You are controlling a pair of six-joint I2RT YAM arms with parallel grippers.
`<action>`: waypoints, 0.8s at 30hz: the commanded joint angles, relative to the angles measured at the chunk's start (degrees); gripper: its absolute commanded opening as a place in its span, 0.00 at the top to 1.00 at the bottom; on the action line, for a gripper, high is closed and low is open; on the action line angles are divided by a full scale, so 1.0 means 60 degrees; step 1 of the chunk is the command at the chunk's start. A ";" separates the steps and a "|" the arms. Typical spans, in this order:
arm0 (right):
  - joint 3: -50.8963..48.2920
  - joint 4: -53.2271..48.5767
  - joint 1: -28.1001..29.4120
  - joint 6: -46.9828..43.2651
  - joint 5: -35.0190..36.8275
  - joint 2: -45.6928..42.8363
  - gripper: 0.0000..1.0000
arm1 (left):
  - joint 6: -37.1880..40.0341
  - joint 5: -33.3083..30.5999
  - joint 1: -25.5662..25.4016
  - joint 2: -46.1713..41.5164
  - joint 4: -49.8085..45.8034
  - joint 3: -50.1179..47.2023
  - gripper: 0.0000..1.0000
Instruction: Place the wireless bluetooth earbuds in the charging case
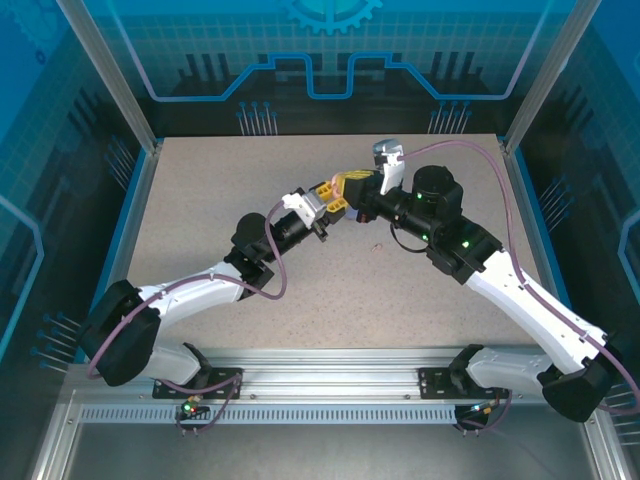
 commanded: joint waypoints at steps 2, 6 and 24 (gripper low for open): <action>-0.0206 -0.0168 -0.0190 -0.0037 0.0104 -0.0171 0.89 | -0.0088 0.0001 -0.0058 -0.0205 0.0435 0.0258 1.00; -0.0267 -0.0183 -0.0250 -0.0043 0.0097 -0.0187 0.90 | -0.0087 -0.0028 -0.0054 -0.0201 0.0405 0.0271 1.00; 0.0307 -0.1525 -0.0261 -0.1491 -0.1437 0.0155 0.72 | -0.0277 -0.0116 -0.0064 -0.0191 0.0340 0.0317 1.00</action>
